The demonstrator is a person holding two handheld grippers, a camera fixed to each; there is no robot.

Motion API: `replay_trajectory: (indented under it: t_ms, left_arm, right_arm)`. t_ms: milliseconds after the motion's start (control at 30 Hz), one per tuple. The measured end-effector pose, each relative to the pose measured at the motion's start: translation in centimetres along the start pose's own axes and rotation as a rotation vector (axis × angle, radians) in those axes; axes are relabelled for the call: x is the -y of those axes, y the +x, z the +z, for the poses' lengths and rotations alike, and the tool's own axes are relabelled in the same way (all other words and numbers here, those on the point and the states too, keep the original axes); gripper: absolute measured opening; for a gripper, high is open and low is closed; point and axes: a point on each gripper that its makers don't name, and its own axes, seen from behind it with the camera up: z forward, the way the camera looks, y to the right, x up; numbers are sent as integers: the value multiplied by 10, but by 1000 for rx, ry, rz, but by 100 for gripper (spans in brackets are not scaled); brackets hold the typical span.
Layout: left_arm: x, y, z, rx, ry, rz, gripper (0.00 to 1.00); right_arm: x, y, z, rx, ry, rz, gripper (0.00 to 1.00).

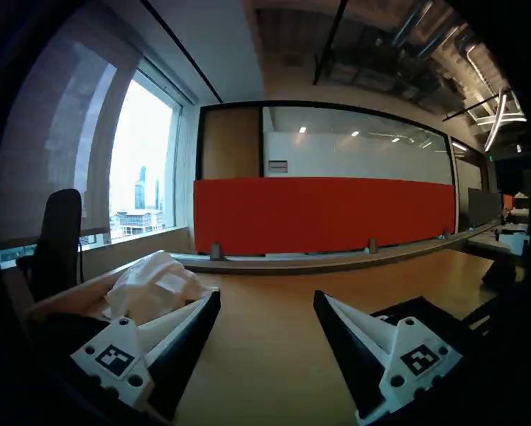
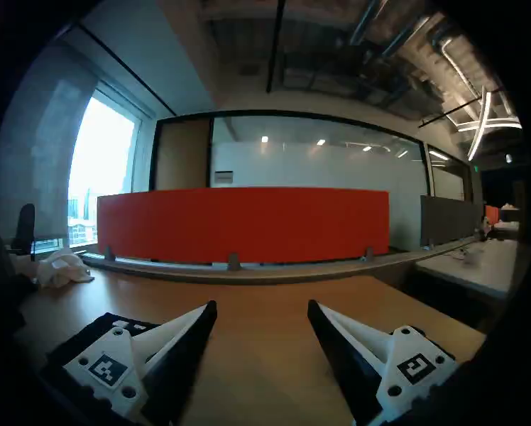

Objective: Fold towel

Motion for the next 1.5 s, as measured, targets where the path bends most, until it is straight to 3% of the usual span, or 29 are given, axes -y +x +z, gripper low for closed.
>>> replay_trajectory:
  t_ms: [467, 767, 967, 1200, 1500]
  left_arm:
    - [-7, 91, 4, -6, -16, 3, 97]
    - [-12, 124, 0, 15, -21, 31, 98]
    - [-21, 135, -3, 28, -46, 41, 97]
    - [-22, 144, -4, 40, -68, 26, 97]
    - [-33, 131, -8, 104, -142, 49, 97]
  right_arm:
    - [4, 87, -4, 14, 1, -39, 99]
    - [7, 125, -4, 11, -1, -47, 100]
    - [5, 140, -8, 8, -3, -54, 99]
    - [6, 140, -11, 40, 11, -72, 99]
    - [29, 125, -12, 110, 117, -128, 100]
